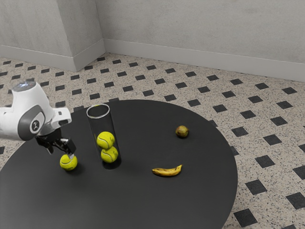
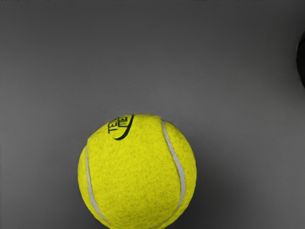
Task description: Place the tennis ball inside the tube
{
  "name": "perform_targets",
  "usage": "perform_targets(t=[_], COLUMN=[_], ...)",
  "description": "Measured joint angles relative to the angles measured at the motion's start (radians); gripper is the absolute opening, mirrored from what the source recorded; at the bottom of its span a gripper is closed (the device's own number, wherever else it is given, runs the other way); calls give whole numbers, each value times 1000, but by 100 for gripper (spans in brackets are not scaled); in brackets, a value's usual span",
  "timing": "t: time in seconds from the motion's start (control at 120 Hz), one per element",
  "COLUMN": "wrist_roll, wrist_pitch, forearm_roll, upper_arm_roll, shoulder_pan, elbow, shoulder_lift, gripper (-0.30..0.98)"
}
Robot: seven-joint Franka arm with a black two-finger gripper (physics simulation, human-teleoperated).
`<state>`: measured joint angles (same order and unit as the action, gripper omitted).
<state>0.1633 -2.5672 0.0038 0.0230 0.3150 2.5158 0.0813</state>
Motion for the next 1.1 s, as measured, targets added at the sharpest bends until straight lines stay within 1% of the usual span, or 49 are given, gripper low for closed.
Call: perform_targets(t=[0.258, 0.492, 0.625, 0.783, 0.958, 1.1], wrist_roll=[30, 48, 56, 63, 69, 69], wrist_pitch=[-42, -54, -58, -62, -67, -73], forearm_roll=[-7, -20, -23, -25, -29, -28], upper_arm_roll=[3, 7, 8, 8, 16, 19], shoulder_pan=[27, 27, 27, 33, 32, 34], elbow=[-81, -112, -119, -124, -130, -130], shoulder_lift=[-137, -221, -240, -261, -266, -266], gripper=[69, 69, 68, 62, 47, 41])
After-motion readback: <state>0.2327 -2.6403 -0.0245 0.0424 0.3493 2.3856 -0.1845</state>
